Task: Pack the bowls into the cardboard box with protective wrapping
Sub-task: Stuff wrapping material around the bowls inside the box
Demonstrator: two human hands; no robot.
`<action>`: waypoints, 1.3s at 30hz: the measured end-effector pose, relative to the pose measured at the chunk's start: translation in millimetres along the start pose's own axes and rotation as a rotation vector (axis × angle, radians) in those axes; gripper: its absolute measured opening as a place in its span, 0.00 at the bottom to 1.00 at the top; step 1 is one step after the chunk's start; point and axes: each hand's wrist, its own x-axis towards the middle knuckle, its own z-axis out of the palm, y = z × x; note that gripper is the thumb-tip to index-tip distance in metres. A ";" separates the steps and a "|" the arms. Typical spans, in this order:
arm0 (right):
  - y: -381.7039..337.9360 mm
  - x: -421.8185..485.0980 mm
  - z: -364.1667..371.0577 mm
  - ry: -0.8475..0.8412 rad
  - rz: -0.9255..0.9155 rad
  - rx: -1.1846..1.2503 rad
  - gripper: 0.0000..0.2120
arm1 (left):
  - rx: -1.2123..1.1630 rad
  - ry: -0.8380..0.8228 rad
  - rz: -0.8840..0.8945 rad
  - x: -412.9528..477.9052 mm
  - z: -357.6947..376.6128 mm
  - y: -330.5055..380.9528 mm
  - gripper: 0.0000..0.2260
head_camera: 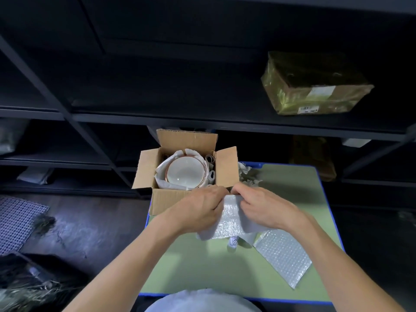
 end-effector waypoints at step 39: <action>-97.3 44.4 33.6 -0.009 -0.055 0.165 0.09 | 0.095 -0.070 0.062 -74.4 -50.3 -106.4 0.21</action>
